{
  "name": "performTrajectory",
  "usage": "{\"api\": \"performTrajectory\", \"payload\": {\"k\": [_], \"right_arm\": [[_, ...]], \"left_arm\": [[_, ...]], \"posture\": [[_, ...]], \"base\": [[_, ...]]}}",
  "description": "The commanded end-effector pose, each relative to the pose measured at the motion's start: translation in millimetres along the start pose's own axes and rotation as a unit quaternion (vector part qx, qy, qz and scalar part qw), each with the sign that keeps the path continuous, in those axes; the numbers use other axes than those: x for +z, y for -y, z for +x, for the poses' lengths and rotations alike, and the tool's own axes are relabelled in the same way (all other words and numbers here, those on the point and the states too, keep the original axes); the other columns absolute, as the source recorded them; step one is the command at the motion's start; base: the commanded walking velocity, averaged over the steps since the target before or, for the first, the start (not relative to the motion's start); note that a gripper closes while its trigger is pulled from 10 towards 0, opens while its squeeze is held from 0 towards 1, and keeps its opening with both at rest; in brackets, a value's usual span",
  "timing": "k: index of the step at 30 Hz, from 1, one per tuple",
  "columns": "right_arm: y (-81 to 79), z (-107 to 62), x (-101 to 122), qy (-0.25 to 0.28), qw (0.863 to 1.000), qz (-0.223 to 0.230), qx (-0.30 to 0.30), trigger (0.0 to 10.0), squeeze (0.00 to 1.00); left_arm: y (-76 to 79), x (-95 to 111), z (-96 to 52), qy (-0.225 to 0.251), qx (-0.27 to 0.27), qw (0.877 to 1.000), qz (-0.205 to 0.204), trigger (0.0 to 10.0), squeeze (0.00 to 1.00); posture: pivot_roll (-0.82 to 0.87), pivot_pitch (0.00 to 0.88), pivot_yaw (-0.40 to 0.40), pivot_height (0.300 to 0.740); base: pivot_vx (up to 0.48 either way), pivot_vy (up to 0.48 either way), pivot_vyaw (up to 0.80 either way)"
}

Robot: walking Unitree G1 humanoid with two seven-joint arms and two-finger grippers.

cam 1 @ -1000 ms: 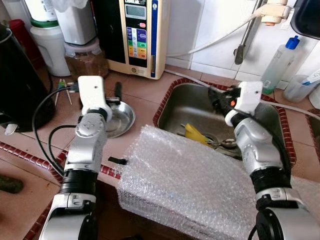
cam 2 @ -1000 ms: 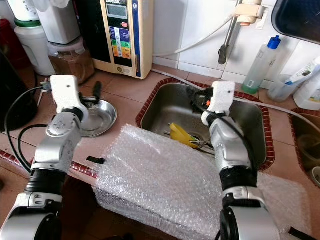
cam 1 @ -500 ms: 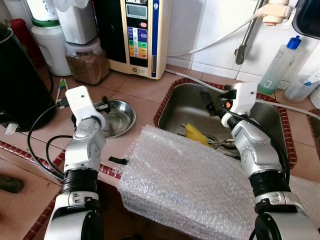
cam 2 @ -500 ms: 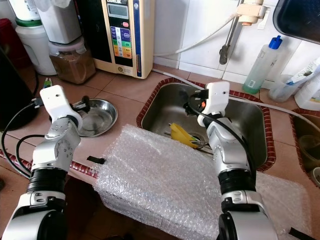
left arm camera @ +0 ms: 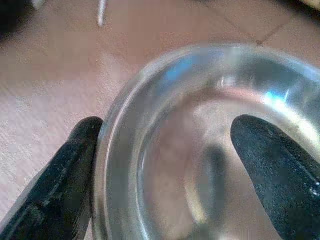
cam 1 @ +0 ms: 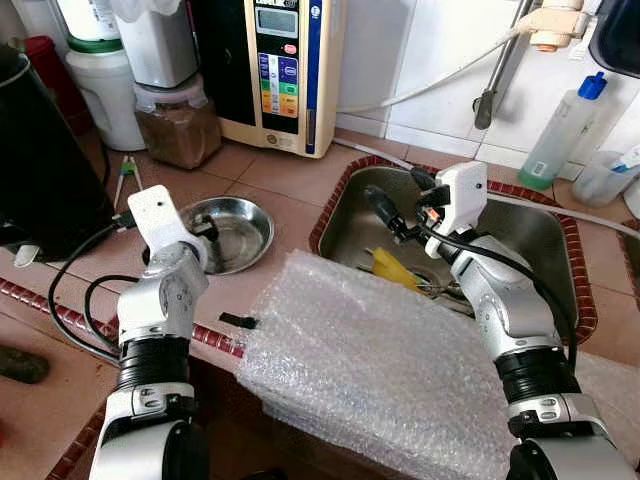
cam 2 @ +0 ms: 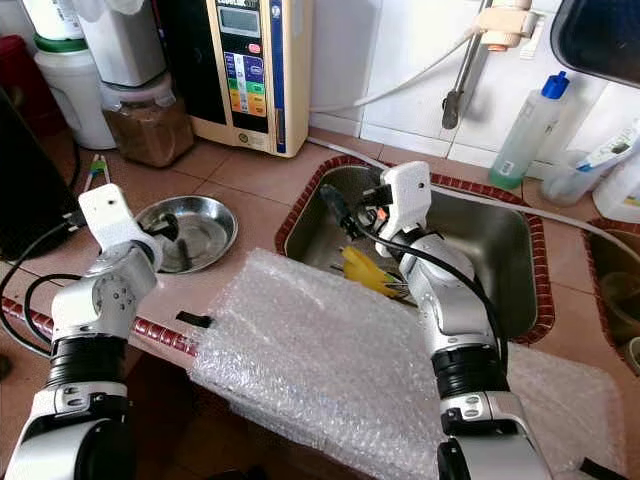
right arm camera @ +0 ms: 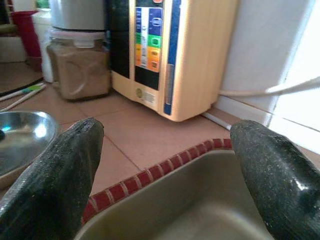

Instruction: Kitchen organization

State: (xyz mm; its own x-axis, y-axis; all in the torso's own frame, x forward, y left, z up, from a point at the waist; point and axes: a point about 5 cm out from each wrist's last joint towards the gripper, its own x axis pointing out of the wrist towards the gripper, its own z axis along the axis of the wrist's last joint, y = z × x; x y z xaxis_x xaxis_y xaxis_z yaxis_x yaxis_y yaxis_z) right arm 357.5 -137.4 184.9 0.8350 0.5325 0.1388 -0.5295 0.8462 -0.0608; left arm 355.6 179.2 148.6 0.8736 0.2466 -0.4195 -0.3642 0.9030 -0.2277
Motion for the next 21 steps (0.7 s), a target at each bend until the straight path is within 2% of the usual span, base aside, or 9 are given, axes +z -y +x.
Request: {"api": "performTrajectory", "payload": {"k": [1,2,5,6,12,21], "right_arm": [[-0.5,-1.6,3,0.000,1.000,-0.011,0.013,10.0,0.00],[-1.0,-1.6,4,0.000,1.000,-0.011,0.016,10.0,0.00],[-4.7,-2.9,4,0.000,0.999,-0.004,0.038,10.0,0.00],[-7.5,-4.4,5,0.002,0.998,-0.003,0.055,10.0,0.00],[-15.2,-8.2,3,-0.010,0.995,-0.001,0.101,10.0,0.00],[-19.0,-7.9,-3,-0.027,0.995,-0.002,0.100,10.0,0.00]], "left_arm": [[5.5,-3,-2.0,-0.022,-0.015,1.000,-0.008,10.0,0.00],[6.6,-4,-2.6,-0.027,-0.018,0.999,-0.010,10.0,0.00],[15.2,-6,-5.7,-0.038,-0.038,0.998,-0.022,4.2,0.00],[20.1,-6,-7.5,-0.040,-0.053,0.997,-0.028,0.0,0.00],[27.6,-7,-10.0,-0.047,-0.070,0.996,-0.039,0.0,0.00],[35.3,-10,-11.9,-0.062,-0.102,0.992,-0.051,0.0,0.00]], "posture": [[-0.02,0.041,0.014,0.740],[-0.02,0.041,0.014,0.740],[-0.02,0.042,0.015,0.740],[-0.02,0.041,0.016,0.740],[-0.03,0.042,0.017,0.740],[-0.03,0.039,0.012,0.740]], "base": [[0.000,0.000,0.00],[0.000,0.000,0.00],[0.000,0.000,0.00],[0.000,0.000,0.00],[0.000,0.000,0.00],[0.000,0.000,0.00]]}}
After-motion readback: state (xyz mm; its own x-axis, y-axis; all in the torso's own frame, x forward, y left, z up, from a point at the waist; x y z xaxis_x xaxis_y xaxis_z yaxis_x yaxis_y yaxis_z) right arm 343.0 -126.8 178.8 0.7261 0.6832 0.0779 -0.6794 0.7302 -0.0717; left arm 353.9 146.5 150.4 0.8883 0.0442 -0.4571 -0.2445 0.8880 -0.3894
